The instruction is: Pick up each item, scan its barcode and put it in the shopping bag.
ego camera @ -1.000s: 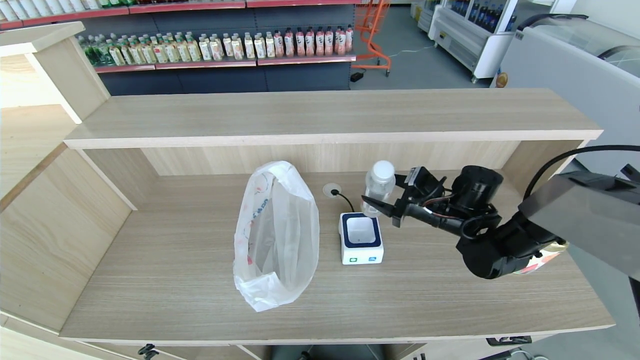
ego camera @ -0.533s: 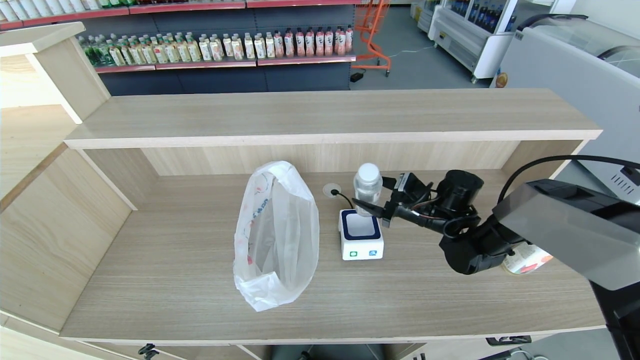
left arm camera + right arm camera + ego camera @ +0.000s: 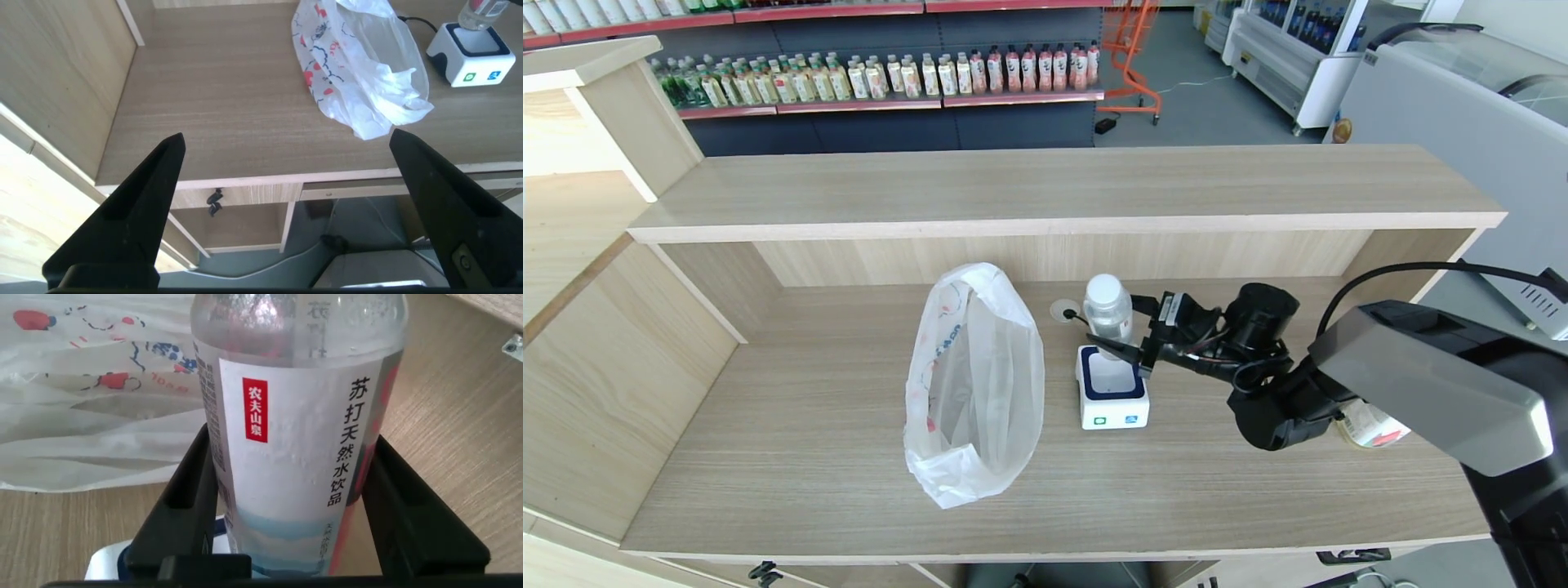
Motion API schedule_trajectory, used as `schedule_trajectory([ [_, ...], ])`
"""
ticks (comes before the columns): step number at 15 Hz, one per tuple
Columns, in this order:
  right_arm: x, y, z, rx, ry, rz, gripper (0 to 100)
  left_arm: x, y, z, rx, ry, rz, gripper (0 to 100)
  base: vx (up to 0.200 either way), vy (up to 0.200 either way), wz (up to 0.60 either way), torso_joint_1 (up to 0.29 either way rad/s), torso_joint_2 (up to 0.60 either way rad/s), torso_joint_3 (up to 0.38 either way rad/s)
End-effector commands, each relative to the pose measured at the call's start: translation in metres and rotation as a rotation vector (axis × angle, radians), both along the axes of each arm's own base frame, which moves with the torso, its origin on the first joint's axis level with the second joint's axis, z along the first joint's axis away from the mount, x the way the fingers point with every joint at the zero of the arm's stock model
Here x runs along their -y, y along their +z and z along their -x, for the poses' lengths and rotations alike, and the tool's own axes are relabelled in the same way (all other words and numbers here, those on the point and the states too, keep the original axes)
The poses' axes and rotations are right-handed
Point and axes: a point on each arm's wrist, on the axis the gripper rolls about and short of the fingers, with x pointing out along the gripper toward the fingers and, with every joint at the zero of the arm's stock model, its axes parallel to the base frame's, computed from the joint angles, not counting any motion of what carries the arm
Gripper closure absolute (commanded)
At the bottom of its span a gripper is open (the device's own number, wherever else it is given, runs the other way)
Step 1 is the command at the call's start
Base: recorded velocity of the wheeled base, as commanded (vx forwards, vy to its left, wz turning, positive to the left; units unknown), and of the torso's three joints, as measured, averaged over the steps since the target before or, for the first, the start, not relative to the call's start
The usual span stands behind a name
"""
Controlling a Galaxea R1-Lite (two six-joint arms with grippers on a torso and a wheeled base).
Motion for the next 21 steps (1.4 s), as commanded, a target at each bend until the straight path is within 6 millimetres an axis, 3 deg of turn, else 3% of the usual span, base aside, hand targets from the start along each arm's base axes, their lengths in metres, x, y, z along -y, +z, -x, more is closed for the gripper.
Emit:
schedule_trajectory([
  [1, -0.001, -0.003, 0.000, 0.002, 0.005, 0.002, 100, 0.000, 0.000, 0.000, 0.000, 0.000, 0.000, 0, 0.000, 0.000, 0.00, 0.000, 0.00, 0.000],
  [7, -0.003, 0.006, 0.003, 0.032, 0.006, -0.009, 100, 0.000, 0.000, 0.000, 0.000, 0.000, 0.000, 0, 0.000, 0.000, 0.00, 0.000, 0.00, 0.000],
  [11, 0.001, 0.044, 0.016, 0.054, 0.007, -0.045, 100, 0.000, 0.000, 0.000, 0.000, 0.000, 0.000, 0, 0.000, 0.000, 0.00, 0.000, 0.00, 0.000],
  [13, 0.018, 0.089, 0.058, -0.124, -0.066, -0.151, 100, 0.000, 0.000, 0.000, -0.003, 0.000, 0.000, 0, 0.000, 0.000, 0.00, 0.000, 0.00, 0.000],
  [14, 0.021, 0.097, 0.069, -0.174, -0.083, -0.180, 100, 0.000, 0.000, 0.000, 0.000, 0.000, 0.000, 0, 0.000, 0.000, 0.00, 0.000, 0.00, 0.000],
  [16, 0.035, 0.124, 0.114, -0.378, -0.133, -0.262, 100, 0.000, 0.000, 0.000, -0.002, 0.000, 0.000, 0, 0.000, 0.000, 0.00, 0.000, 0.00, 0.000],
  [19, 0.053, 0.125, 0.158, -0.627, -0.186, -0.259, 100, 0.000, 0.000, 0.000, 0.000, 0.000, 0.000, 0, 0.000, 0.000, 0.00, 0.000, 0.00, 0.000],
  [21, 0.057, 0.117, 0.167, -0.670, -0.235, -0.262, 100, 0.000, 0.000, 0.000, -0.002, 0.000, 0.000, 0, 0.000, 0.000, 0.00, 0.000, 0.00, 0.000],
])
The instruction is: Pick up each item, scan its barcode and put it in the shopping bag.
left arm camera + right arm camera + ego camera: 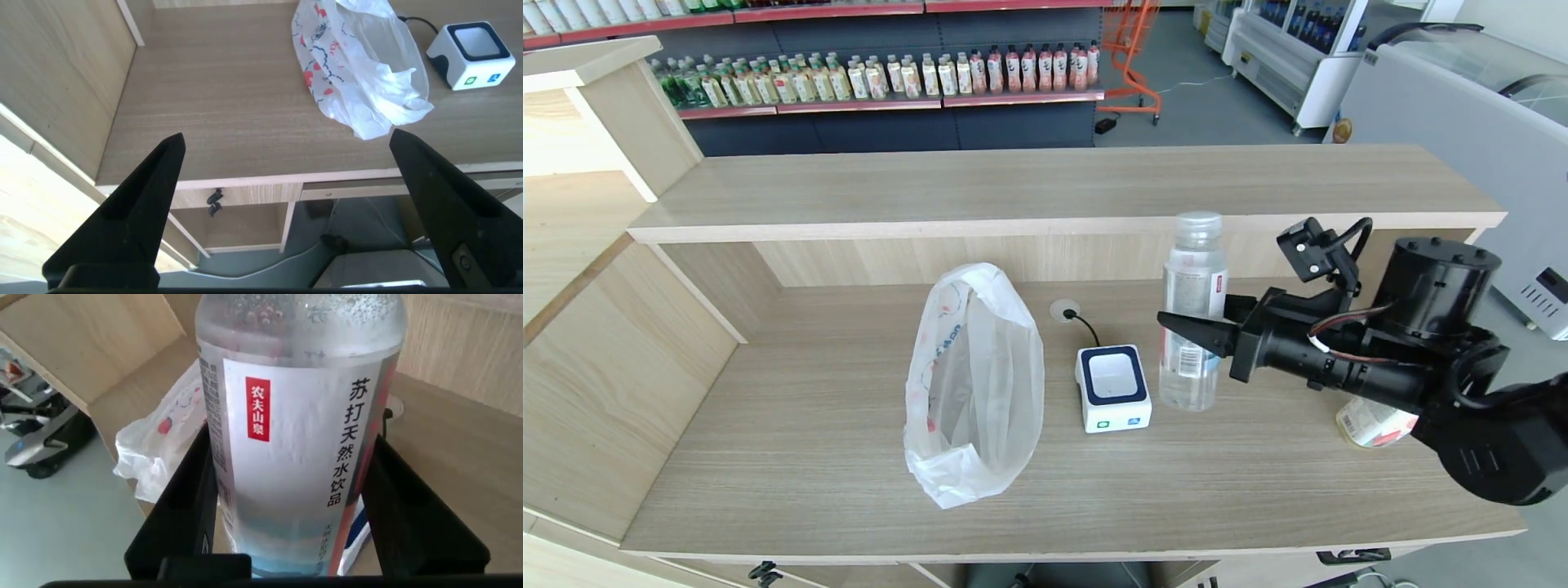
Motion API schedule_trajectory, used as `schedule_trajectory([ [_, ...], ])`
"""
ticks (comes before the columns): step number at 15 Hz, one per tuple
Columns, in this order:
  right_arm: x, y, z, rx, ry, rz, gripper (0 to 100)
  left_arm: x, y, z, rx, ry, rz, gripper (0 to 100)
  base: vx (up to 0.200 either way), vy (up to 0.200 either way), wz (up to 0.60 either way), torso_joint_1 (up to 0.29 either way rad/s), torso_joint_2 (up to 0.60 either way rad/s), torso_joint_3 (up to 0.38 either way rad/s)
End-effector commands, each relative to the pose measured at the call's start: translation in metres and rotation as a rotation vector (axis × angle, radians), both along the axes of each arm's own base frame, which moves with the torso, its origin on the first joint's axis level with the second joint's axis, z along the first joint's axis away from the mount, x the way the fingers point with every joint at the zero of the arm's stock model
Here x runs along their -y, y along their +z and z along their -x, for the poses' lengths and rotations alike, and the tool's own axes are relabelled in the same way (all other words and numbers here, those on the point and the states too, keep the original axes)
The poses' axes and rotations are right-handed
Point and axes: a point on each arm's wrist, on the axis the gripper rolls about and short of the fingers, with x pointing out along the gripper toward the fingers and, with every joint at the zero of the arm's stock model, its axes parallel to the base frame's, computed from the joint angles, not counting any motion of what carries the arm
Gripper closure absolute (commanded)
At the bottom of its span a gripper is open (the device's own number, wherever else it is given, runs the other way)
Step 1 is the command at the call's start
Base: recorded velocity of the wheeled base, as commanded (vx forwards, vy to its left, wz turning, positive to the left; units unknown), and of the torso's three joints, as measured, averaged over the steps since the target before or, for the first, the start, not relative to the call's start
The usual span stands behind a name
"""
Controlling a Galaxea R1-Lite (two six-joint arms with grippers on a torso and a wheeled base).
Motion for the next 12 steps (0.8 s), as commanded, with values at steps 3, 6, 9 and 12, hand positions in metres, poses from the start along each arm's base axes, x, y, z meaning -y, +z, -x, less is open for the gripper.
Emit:
schedule_trajectory([
  [3, 0.0116, 0.0190, 0.0264, -0.035, -0.115, -0.088, 100, 0.0000, 0.0001, -0.0001, -0.001, 0.000, 0.000, 0, 0.000, 0.000, 0.00, 0.000, 0.00, 0.000],
  [6, 0.0125, 0.0203, 0.0288, -0.037, -0.116, -0.092, 100, 0.0000, 0.0001, 0.0000, 0.000, 0.000, -0.001, 0, 0.000, 0.000, 0.00, 0.000, 0.00, 0.000],
  [9, 0.0130, 0.0208, 0.0298, -0.047, -0.122, -0.104, 100, 0.0000, 0.0001, 0.0000, 0.000, 0.000, -0.001, 0, 0.000, 0.000, 0.00, 0.000, 0.00, 0.000],
  [12, 0.0129, 0.0228, 0.0295, -0.051, -0.123, -0.117, 100, 0.0000, 0.0001, -0.0001, -0.001, 0.000, -0.001, 0, 0.000, 0.067, 0.00, 0.001, 0.00, -0.001],
])
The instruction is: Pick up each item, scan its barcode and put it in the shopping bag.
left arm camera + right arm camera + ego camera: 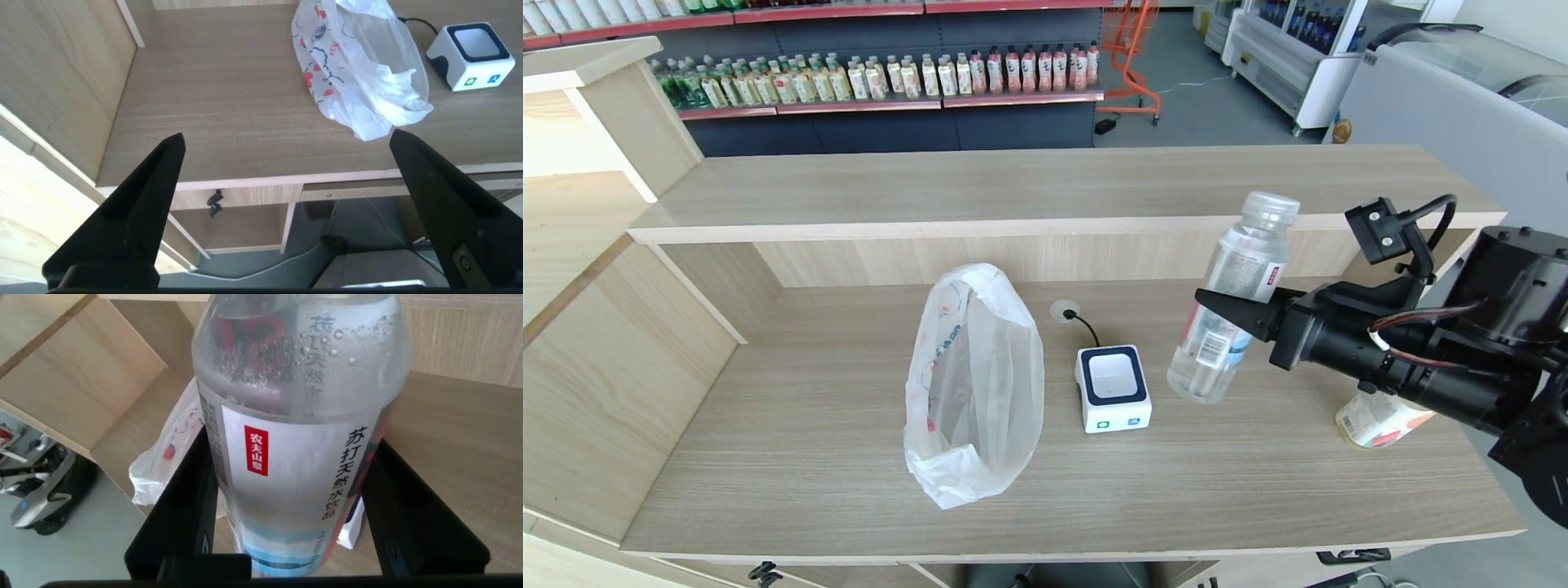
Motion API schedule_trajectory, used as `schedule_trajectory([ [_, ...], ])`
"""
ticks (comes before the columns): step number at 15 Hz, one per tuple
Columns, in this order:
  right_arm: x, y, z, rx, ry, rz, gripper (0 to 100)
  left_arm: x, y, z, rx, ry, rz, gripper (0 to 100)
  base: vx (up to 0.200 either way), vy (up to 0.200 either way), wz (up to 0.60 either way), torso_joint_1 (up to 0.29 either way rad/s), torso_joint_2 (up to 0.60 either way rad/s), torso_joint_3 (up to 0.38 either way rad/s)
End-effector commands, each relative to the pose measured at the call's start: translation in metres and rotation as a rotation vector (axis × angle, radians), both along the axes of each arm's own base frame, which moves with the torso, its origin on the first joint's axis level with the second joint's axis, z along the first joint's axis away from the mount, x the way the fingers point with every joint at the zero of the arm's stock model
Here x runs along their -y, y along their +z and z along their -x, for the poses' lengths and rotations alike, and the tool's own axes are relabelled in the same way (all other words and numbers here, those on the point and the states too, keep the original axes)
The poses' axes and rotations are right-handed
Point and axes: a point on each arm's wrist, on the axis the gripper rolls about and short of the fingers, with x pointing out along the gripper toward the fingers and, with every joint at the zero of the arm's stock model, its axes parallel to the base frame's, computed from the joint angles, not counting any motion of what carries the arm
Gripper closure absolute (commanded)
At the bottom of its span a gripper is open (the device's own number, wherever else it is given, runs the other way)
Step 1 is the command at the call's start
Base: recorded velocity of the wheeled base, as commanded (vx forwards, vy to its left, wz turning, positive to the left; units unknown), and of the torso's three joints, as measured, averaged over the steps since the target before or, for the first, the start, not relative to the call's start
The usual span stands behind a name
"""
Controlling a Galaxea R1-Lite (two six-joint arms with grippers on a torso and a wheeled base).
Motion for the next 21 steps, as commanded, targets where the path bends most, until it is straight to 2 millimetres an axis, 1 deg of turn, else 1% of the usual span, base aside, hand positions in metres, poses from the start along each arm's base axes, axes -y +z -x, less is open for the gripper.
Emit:
schedule_trajectory([
  [1, 0.000, 0.002, 0.000, 0.004, 0.001, -0.007, 100, 0.000, 0.000, 0.000, 0.000, 0.000, 0.001, 0, 0.000, 0.200, 0.00, -0.017, 0.00, 0.012],
  [4, -0.002, -0.002, -0.002, -0.033, 0.006, -0.006, 100, 0.000, 0.000, 0.000, 0.000, 0.002, 0.001, 0, 0.000, 0.200, 0.00, 0.012, 0.00, 0.002],
  [6, -0.009, -0.002, -0.008, -0.036, 0.020, -0.004, 100, 0.000, 0.000, 0.000, 0.000, 0.000, 0.001, 0, 0.000, 0.200, 0.00, -0.002, 0.00, 0.005],
  [9, -0.017, -0.010, -0.027, -0.057, 0.019, 0.013, 100, 0.000, 0.000, 0.000, -0.001, 0.000, 0.001, 0, 0.000, 0.000, 0.00, 0.000, 0.00, 0.000],
  [10, -0.019, -0.011, -0.030, -0.066, 0.018, 0.018, 100, 0.000, 0.000, 0.000, 0.000, 0.002, 0.001, 0, 0.000, 0.000, 0.00, 0.000, 0.00, 0.000],
  [12, -0.032, -0.023, -0.041, -0.111, -0.012, 0.035, 100, 0.000, 0.000, 0.000, -0.001, 0.000, 0.001, 0, 0.000, 0.000, 0.00, 0.000, 0.00, 0.000],
  [15, -0.056, -0.036, -0.042, -0.139, 0.034, 0.053, 100, 0.000, 0.000, 0.000, -0.001, 0.000, 0.001, 0, 0.000, 0.000, 0.00, 0.000, 0.00, 0.000],
  [17, -0.073, -0.044, -0.047, -0.149, 0.072, 0.063, 100, 0.000, 0.000, 0.000, 0.000, 0.000, 0.001, 0, 0.000, 0.000, 0.00, 0.000, 0.00, 0.000],
  [19, -0.087, -0.060, -0.062, -0.161, 0.072, 0.076, 100, 0.000, 0.000, 0.000, 0.000, 0.002, 0.001, 0, 0.000, 0.000, 0.00, 0.000, 0.00, 0.000],
  [21, -0.098, -0.080, -0.082, -0.132, 0.074, 0.125, 100, 0.000, 0.000, 0.000, -0.001, 0.000, 0.001, 0, 0.000, 0.000, 0.00, 0.000, 0.00, 0.000],
])
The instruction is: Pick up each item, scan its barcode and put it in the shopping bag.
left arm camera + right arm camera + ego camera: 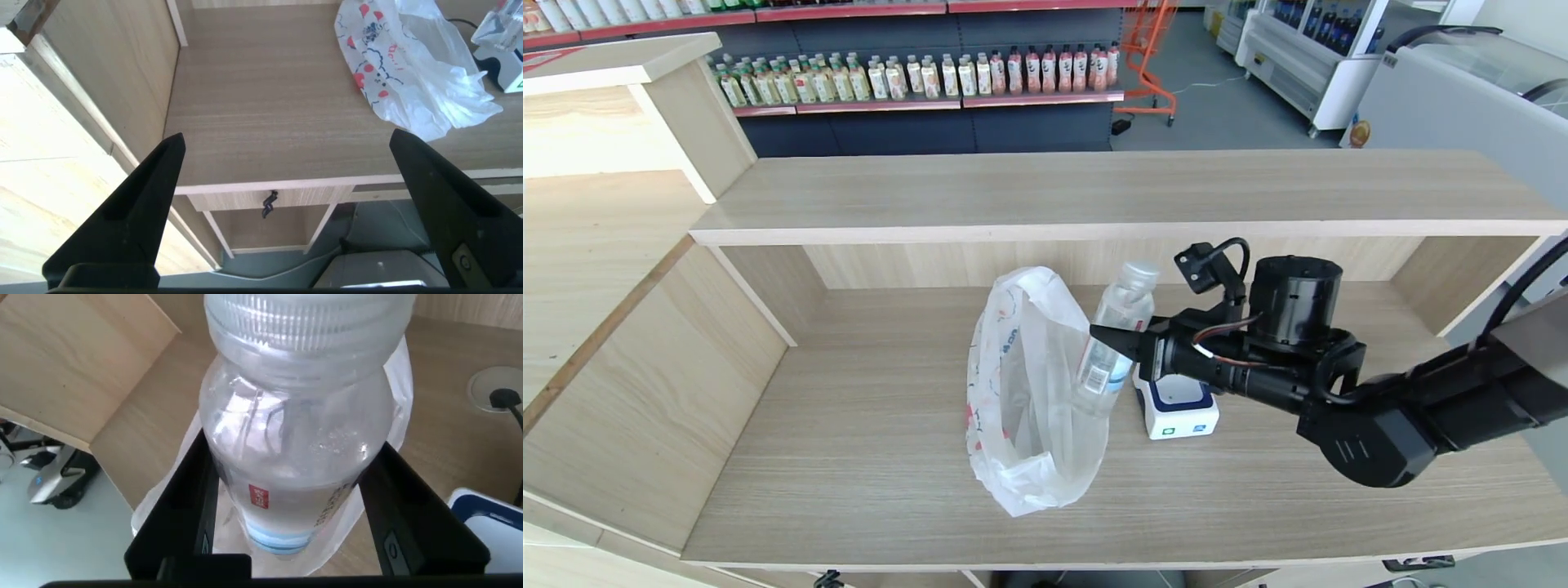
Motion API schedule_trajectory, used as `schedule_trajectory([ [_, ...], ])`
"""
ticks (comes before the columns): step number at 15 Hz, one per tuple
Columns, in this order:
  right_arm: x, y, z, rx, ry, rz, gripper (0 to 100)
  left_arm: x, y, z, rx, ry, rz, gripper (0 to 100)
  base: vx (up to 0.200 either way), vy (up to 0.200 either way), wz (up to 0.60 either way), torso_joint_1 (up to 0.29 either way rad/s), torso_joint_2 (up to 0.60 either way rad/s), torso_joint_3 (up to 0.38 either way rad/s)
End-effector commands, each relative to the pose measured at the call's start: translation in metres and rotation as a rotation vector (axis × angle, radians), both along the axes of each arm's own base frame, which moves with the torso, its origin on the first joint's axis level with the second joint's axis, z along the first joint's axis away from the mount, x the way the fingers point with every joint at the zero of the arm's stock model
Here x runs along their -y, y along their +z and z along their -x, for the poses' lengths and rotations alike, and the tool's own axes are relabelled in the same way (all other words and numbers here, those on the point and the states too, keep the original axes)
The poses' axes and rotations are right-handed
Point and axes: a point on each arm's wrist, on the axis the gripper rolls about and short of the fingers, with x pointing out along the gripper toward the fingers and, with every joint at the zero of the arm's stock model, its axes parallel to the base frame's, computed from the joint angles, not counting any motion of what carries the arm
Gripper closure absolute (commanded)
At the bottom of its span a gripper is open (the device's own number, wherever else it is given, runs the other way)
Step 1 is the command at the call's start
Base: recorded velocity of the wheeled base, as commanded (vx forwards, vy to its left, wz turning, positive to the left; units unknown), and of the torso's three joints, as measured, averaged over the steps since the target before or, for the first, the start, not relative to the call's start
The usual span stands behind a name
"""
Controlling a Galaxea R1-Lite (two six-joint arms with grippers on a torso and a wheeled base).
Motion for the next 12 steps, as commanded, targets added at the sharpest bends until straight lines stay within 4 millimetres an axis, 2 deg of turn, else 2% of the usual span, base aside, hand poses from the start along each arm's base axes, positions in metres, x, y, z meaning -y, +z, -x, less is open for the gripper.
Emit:
schedule_trajectory([
  [1, -0.018, -0.039, -0.029, -0.008, 0.014, 0.068, 100, 0.000, 0.000, 0.000, -0.002, 0.000, 0.000, 0, 0.000, 0.000, 0.00, 0.000, 0.00, 0.000],
  [2, -0.022, -0.045, -0.036, 0.007, 0.018, 0.080, 100, 0.000, 0.000, 0.000, 0.000, 0.000, 0.000, 0, 0.000, 0.000, 0.00, 0.000, 0.00, 0.000],
  [3, -0.039, -0.052, -0.047, 0.047, 0.043, 0.093, 100, 0.000, 0.000, 0.000, -0.002, 0.001, 0.000, 0, 0.000, 0.000, 0.00, 0.000, 0.00, 0.000],
  [5, -0.068, -0.060, -0.056, 0.114, 0.089, 0.107, 100, 0.000, 0.000, 0.000, 0.000, 0.000, 0.000, 0, 0.000, 0.000, 0.00, 0.000, 0.00, 0.000],
  [8, -0.098, -0.076, -0.077, 0.265, 0.123, 0.156, 100, 0.000, 0.000, 0.000, -0.002, 0.000, 0.000, 0, 0.000, 0.000, 0.00, 0.000, 0.00, 0.000],
  [11, -0.110, -0.094, -0.091, 0.337, 0.123, 0.192, 100, 0.000, 0.000, 0.000, -0.002, 0.000, 0.000, 0, 0.000, 0.000, 0.00, 0.000, 0.00, 0.000],
  [12, -0.108, -0.099, -0.095, 0.353, 0.121, 0.210, 100, 0.000, 0.000, 0.000, 0.000, 0.000, 0.000, 0, 0.000, 0.000, 0.00, 0.000, 0.00, 0.000],
])
